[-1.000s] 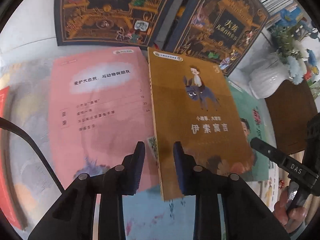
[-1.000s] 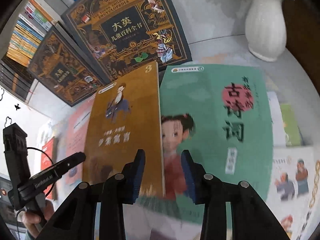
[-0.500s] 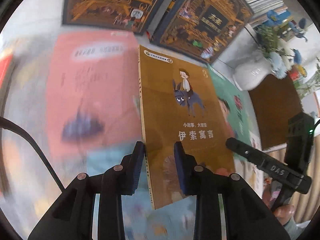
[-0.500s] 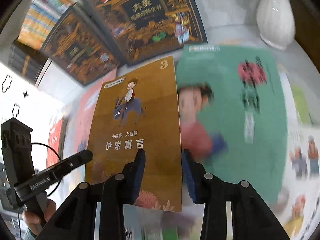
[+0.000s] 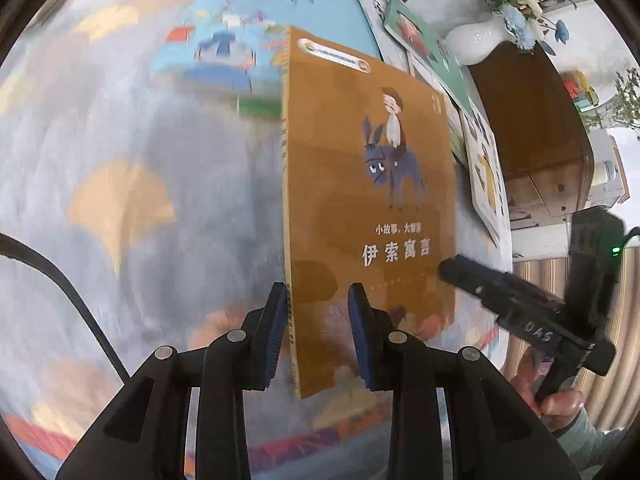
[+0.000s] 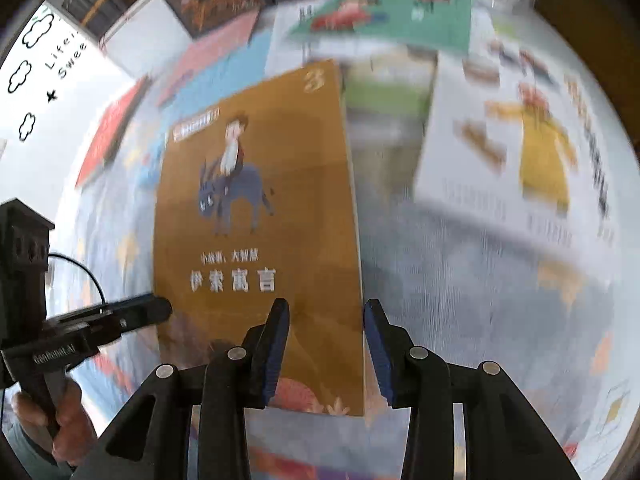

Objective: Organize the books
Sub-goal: 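Close both grippers on the brown book edge and lift it, then carry the brown book with both grippers to the white table, then lower the brown book onto the red book and open both grippers, then move both grippers to the green poetry book on the pile, then close both grippers on the green book edge and lift it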

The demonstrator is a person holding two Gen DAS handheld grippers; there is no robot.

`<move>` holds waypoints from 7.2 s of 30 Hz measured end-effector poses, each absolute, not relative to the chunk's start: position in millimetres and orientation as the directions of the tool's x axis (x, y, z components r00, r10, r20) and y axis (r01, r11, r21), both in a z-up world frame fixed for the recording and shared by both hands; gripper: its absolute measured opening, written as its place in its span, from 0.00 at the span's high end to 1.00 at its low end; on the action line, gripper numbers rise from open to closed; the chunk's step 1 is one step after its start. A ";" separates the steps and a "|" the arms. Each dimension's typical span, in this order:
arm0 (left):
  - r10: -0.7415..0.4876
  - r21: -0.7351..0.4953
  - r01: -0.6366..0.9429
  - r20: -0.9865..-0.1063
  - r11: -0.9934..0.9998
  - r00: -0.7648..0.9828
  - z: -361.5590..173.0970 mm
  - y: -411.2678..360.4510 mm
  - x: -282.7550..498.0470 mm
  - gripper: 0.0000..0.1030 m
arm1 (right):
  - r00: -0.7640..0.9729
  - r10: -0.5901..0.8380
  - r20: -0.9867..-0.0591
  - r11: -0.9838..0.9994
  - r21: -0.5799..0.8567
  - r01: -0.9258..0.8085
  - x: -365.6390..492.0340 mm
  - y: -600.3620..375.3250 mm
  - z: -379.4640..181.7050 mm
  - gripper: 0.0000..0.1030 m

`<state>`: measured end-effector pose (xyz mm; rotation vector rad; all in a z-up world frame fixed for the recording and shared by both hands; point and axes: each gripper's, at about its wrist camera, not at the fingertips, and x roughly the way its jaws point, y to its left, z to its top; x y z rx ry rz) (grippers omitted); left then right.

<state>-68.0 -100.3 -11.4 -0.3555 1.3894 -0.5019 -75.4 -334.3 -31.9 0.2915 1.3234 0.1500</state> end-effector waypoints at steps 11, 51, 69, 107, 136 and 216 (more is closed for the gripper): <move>-0.546 -0.551 0.041 -0.810 0.834 0.215 -16.0 -95.4 -98.9 0.68 | 0.275 0.296 -0.915 0.953 0.303 -0.017 -102.5 -334.5 -33.0 0.62; -0.843 -0.886 -0.166 -0.463 0.432 0.273 4.1 -107.0 -106.1 0.87 | 0.312 0.847 -0.430 0.335 0.888 0.314 -133.3 -413.1 -76.7 0.57; -0.594 -0.580 0.135 -0.760 0.803 0.266 33.2 -120.3 -120.9 0.87 | 0.344 0.452 -0.823 0.892 0.427 -0.149 -153.1 -337.6 17.3 0.72; -0.554 -0.582 0.125 -0.656 0.804 0.513 110.9 146.1 -13.4 0.87 | 0.522 0.384 -0.762 0.888 0.149 -0.435 -43.1 -34.8 112.5 0.72; -0.512 -0.586 0.010 -0.700 0.810 0.498 23.0 249.2 137.6 0.85 | 0.363 0.358 -0.860 0.903 0.220 -0.369 157.0 52.2 33.2 0.71; -0.476 -0.373 0.346 -0.831 0.861 0.288 26.1 -252.9 191.1 0.42 | 0.505 0.274 -0.818 0.862 0.442 0.249 84.3 -489.9 0.6 0.58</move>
